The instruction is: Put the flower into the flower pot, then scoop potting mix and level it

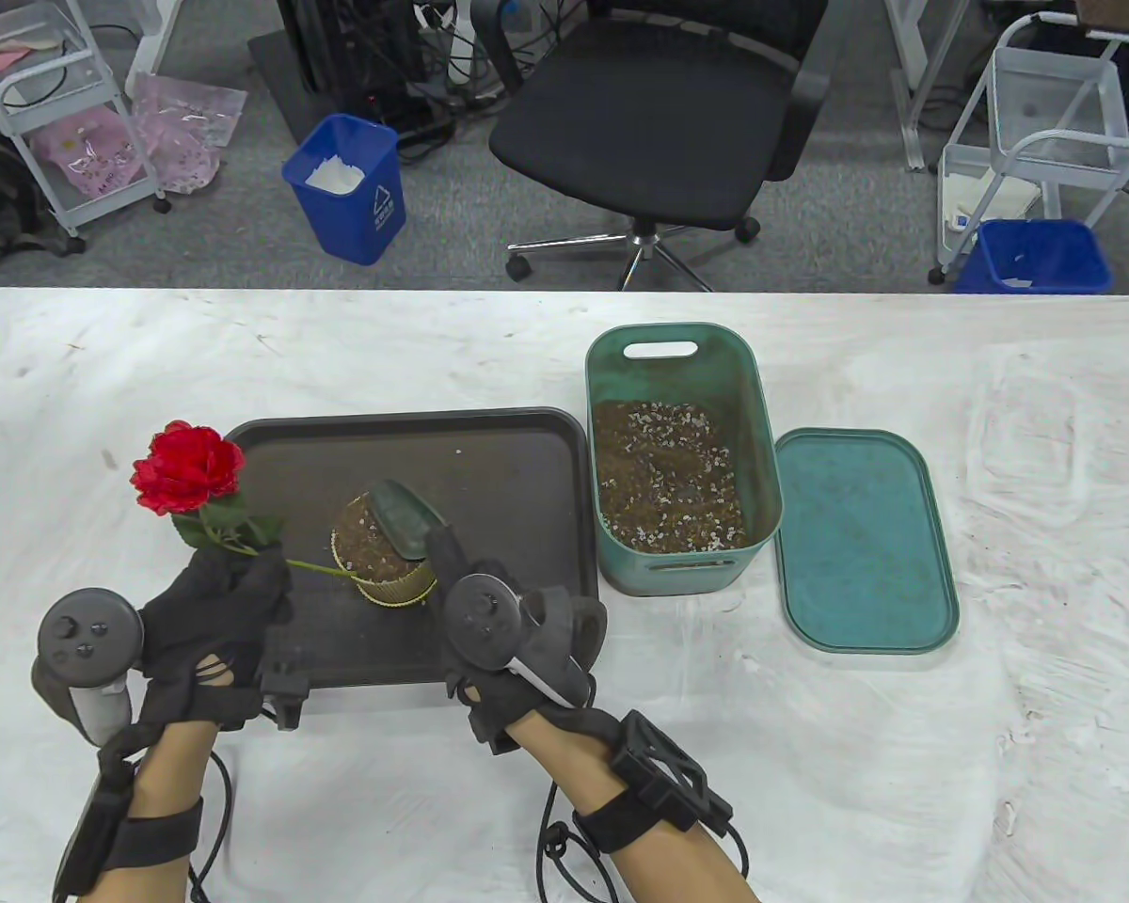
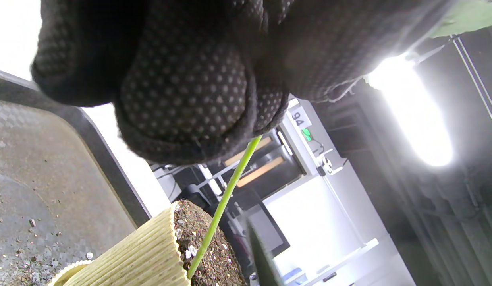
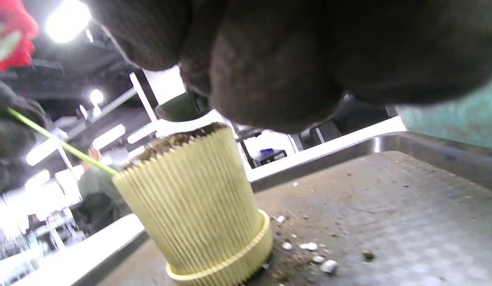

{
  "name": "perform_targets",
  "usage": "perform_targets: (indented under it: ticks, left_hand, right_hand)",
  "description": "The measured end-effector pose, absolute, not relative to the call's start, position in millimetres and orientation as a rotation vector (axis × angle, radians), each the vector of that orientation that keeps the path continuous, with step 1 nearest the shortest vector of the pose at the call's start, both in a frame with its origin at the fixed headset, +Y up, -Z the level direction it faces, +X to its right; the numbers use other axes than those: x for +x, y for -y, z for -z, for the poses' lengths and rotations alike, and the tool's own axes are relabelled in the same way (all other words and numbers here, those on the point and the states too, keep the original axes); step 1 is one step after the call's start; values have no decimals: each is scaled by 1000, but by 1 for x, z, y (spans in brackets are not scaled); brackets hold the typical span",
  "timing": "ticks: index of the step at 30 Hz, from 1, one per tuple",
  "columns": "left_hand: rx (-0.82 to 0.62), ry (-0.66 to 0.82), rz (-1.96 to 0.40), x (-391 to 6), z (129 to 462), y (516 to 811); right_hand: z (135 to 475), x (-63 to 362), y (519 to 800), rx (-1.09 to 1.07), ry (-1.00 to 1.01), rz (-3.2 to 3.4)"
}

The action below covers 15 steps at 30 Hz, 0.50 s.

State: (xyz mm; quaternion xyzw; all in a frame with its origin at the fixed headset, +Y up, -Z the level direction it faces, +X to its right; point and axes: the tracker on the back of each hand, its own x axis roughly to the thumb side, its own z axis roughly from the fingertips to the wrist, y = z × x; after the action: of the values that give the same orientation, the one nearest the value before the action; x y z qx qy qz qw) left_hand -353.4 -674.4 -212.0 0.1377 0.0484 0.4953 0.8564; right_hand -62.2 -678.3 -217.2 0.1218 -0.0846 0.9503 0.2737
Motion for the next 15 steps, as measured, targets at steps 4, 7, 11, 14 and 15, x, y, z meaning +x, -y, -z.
perform_targets:
  ticks: [4, 7, 11, 14, 15]
  left_hand:
    - [288, -104, -1045, -353, 212, 675]
    - [290, -103, -1043, -353, 212, 674]
    - [291, -99, -1039, -353, 212, 675]
    - [291, -101, -1040, -353, 212, 675]
    - [290, -102, -1042, -353, 212, 675]
  right_hand:
    - [204, -70, 686, 445, 383, -2632]
    - [200, -77, 692, 499, 414, -2711]
    - [195, -82, 689, 530, 538, -2723]
    - [193, -91, 687, 596, 565, -2755]
    - [193, -95, 688, 616, 536, -2807]
